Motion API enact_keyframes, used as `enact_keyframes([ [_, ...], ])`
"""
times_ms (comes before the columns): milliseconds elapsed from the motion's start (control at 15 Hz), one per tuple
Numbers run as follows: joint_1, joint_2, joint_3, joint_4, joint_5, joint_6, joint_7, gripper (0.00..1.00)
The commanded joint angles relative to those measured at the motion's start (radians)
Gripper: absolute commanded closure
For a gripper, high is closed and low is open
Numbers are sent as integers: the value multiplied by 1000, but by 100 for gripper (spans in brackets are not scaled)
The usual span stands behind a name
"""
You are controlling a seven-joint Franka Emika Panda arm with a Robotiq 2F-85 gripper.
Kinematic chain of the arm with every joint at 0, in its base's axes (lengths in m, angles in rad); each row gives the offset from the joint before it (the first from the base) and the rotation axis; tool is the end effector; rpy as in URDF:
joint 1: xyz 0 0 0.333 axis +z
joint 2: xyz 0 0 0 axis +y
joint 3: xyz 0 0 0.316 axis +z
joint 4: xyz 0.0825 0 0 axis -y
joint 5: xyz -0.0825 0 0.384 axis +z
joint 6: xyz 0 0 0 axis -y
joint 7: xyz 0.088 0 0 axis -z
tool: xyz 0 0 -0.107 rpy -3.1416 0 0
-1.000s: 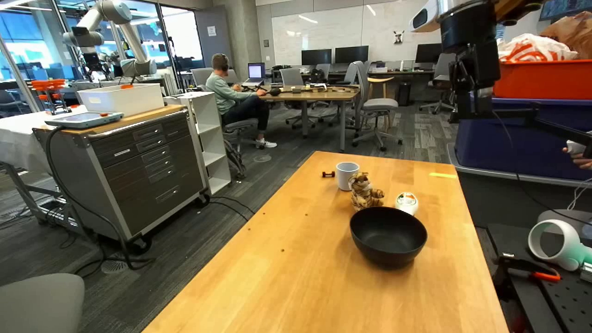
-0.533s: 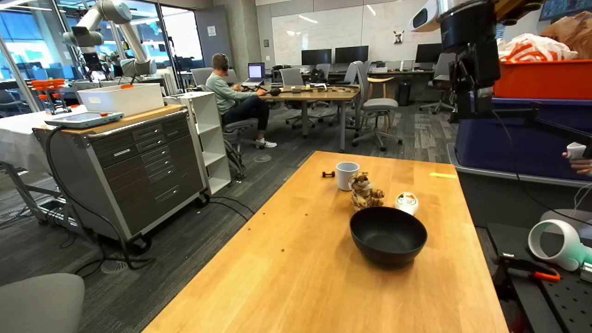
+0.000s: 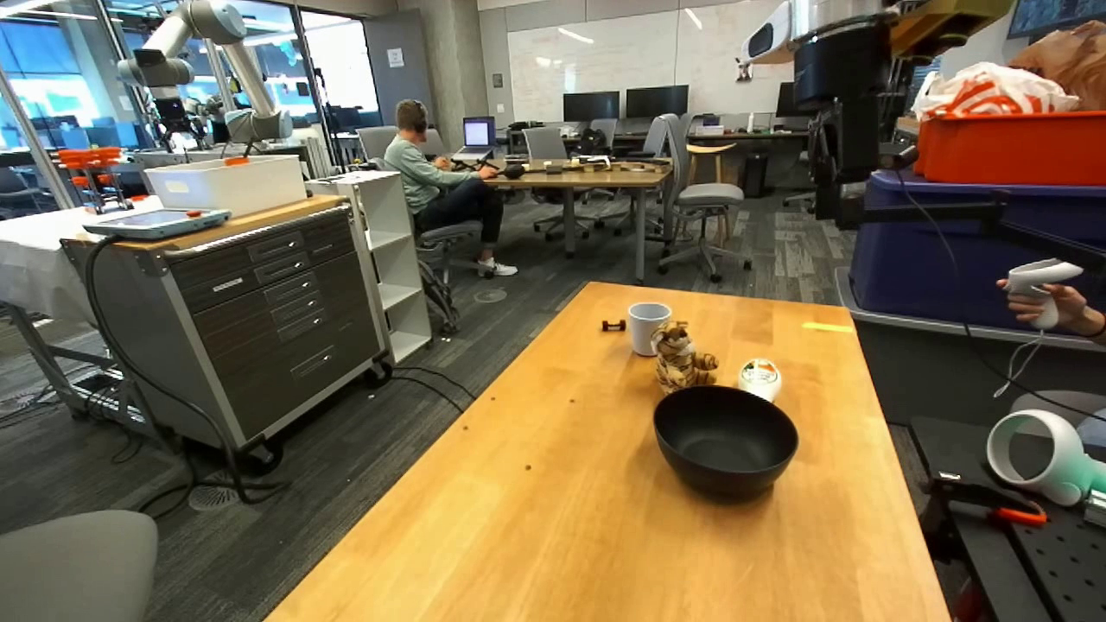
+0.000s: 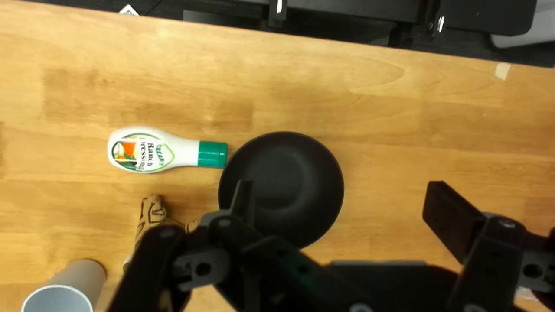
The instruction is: Put the tiger toy in the black bowl
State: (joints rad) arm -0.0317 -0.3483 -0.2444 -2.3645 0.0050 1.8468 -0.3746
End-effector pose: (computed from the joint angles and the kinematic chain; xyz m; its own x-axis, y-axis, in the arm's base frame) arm 0.4049 -0.1176 0.4425 0.9829 0.1267 -0.1334 0.1070 -0.9835 -0.1460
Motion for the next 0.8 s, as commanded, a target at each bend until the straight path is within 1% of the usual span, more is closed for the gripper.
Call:
enact_keyframes([
  [0,-7,51,37,15,50,122,42,0],
  [267,-4,131,67,51,65,255,69,0],
  [467,-12,205,80,103,61,325,95,0],
  [733,-29,310,78,189,61,393,119,0],
])
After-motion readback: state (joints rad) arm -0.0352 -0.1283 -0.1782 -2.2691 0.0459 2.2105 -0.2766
